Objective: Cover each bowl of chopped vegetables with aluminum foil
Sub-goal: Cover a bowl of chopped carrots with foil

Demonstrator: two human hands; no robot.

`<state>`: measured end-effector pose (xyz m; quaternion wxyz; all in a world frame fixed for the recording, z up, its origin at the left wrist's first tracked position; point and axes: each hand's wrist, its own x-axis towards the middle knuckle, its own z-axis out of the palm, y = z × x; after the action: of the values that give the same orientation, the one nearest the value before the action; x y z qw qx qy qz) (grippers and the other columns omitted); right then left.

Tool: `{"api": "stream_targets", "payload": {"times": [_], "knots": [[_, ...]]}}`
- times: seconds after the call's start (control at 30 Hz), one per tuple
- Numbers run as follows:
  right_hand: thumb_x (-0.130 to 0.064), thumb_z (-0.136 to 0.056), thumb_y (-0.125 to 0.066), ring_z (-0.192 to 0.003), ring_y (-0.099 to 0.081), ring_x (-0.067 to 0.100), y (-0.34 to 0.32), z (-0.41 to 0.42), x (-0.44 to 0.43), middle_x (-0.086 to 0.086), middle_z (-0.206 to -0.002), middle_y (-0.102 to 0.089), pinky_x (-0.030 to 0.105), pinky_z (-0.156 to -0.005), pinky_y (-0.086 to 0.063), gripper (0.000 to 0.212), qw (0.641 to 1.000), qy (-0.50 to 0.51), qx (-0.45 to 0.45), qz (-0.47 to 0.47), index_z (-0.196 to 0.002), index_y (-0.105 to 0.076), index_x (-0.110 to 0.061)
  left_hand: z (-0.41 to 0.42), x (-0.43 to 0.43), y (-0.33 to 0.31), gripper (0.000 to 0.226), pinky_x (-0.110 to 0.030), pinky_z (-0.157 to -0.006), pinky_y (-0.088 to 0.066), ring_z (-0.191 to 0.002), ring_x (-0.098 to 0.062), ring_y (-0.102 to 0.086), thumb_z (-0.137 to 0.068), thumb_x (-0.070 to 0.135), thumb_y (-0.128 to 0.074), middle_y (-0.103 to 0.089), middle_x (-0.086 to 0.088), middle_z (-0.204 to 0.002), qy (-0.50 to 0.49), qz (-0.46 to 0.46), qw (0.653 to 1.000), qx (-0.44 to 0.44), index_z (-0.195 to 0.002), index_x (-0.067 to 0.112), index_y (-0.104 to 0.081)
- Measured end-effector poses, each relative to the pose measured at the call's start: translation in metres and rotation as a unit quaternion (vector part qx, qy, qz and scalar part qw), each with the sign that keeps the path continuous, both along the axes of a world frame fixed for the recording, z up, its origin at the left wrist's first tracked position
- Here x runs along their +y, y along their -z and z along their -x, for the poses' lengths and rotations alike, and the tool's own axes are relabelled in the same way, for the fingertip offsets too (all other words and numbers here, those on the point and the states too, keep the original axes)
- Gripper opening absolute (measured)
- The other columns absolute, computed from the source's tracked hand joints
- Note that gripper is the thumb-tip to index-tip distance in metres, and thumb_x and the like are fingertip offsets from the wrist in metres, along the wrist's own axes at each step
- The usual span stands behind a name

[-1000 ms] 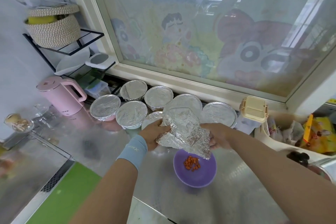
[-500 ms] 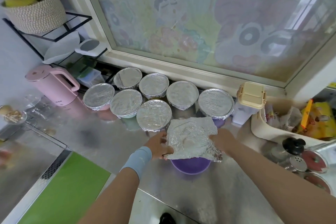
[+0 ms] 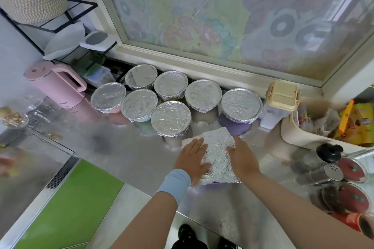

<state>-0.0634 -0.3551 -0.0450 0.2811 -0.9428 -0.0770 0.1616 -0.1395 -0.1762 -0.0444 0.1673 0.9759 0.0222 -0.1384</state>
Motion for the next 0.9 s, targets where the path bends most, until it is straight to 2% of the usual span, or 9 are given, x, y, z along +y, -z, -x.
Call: {"api": "stream_targets", "payload": {"times": [0.07, 0.17, 0.27, 0.33, 0.43, 0.5, 0.7, 0.8, 0.9], "knots": [[-0.025, -0.102, -0.041, -0.103, -0.059, 0.040, 0.003, 0.002, -0.002, 0.013, -0.123, -0.051, 0.044, -0.078, -0.046, 0.041, 0.999, 0.001, -0.023, 0.034, -0.142, -0.033, -0.022, 0.006, -0.004, 0.015, 0.085, -0.037, -0.122, 0.006, -0.148, -0.015, 0.020, -0.093, 0.067, -0.029, 0.018, 0.005, -0.162, 0.020, -0.034, 0.999, 0.031, -0.157, 0.019, -0.002], [-0.025, -0.103, -0.037, -0.100, -0.060, 0.041, 0.010, 0.000, -0.005, 0.014, -0.120, -0.051, 0.043, -0.077, -0.045, 0.039, 0.999, 0.030, -0.019, 0.036, -0.142, -0.032, -0.028, 0.015, -0.007, 0.026, 0.110, -0.033, -0.117, 0.020, -0.143, -0.015, 0.033, -0.072, 0.087, -0.009, 0.030, 0.004, -0.158, 0.028, -0.045, 0.998, 0.018, -0.155, 0.019, 0.013], [-0.027, -0.103, -0.035, -0.108, -0.058, 0.039, 0.016, -0.003, -0.005, 0.013, -0.125, -0.054, 0.043, -0.084, -0.045, 0.039, 0.999, 0.044, 0.001, 0.031, -0.142, -0.035, -0.029, 0.016, -0.006, 0.030, 0.121, -0.037, -0.117, 0.020, -0.141, -0.017, 0.037, -0.067, 0.093, -0.025, 0.034, 0.001, -0.156, 0.040, -0.052, 0.998, 0.018, -0.154, 0.020, 0.017], [-0.030, -0.103, -0.035, -0.109, -0.058, 0.036, 0.018, -0.004, -0.006, 0.011, -0.120, -0.061, 0.040, -0.082, -0.042, 0.035, 0.998, 0.053, 0.002, 0.023, -0.138, -0.041, -0.026, 0.016, -0.006, 0.031, 0.124, -0.041, -0.118, 0.019, -0.140, -0.020, 0.039, -0.065, 0.092, -0.033, 0.037, -0.002, -0.155, 0.051, -0.066, 0.996, 0.018, -0.154, 0.023, 0.019], [-0.037, -0.103, -0.038, -0.098, -0.061, 0.034, 0.018, -0.006, -0.010, 0.009, -0.102, -0.068, 0.034, -0.073, -0.037, 0.028, 0.996, 0.083, -0.007, 0.026, -0.117, -0.056, -0.021, 0.017, -0.010, 0.032, 0.125, -0.045, -0.118, 0.017, -0.141, -0.023, 0.039, -0.064, 0.091, -0.039, 0.036, -0.004, -0.156, 0.051, -0.069, 0.996, 0.008, -0.153, 0.027, 0.021], [-0.039, -0.102, -0.040, -0.092, -0.061, 0.033, 0.020, -0.007, -0.012, 0.009, -0.097, -0.069, 0.034, -0.070, -0.036, 0.027, 0.994, 0.101, -0.017, 0.027, -0.103, -0.057, -0.019, 0.018, -0.013, 0.032, 0.126, -0.047, -0.119, 0.014, -0.142, -0.024, 0.037, -0.064, 0.090, -0.041, 0.034, -0.005, -0.157, 0.043, -0.064, 0.997, -0.008, -0.151, 0.026, 0.023], [-0.039, -0.103, -0.034, -0.097, -0.060, 0.035, 0.032, -0.009, -0.010, 0.011, -0.099, -0.067, 0.037, -0.077, -0.043, 0.032, 0.993, 0.118, 0.031, -0.003, -0.105, -0.057, -0.017, 0.020, -0.015, 0.035, 0.131, -0.049, -0.121, 0.009, -0.143, -0.026, 0.034, -0.066, 0.085, -0.054, 0.029, -0.009, -0.159, 0.029, -0.064, 0.997, -0.004, -0.155, 0.018, 0.016], [-0.039, -0.103, -0.033, -0.094, -0.061, 0.034, 0.039, -0.011, -0.012, 0.011, -0.097, -0.067, 0.038, -0.080, -0.046, 0.034, 0.990, 0.119, 0.057, -0.046, -0.099, -0.058, -0.016, 0.020, -0.013, 0.032, 0.129, -0.044, -0.121, 0.012, -0.141, -0.018, 0.037, -0.065, 0.086, -0.053, 0.032, 0.000, -0.158, 0.018, -0.012, 1.000, -0.003, -0.154, 0.023, 0.016], [-0.037, -0.102, -0.036, -0.092, -0.063, 0.034, 0.042, -0.014, -0.011, 0.009, -0.093, -0.066, 0.039, -0.082, -0.048, 0.029, 0.987, 0.131, 0.073, -0.062, -0.095, -0.056, -0.017, 0.017, -0.004, 0.030, 0.122, -0.041, -0.123, 0.002, -0.143, -0.009, 0.032, -0.069, 0.080, -0.058, 0.028, 0.009, -0.159, -0.005, 0.047, 0.999, -0.011, -0.155, 0.028, 0.012]]}}
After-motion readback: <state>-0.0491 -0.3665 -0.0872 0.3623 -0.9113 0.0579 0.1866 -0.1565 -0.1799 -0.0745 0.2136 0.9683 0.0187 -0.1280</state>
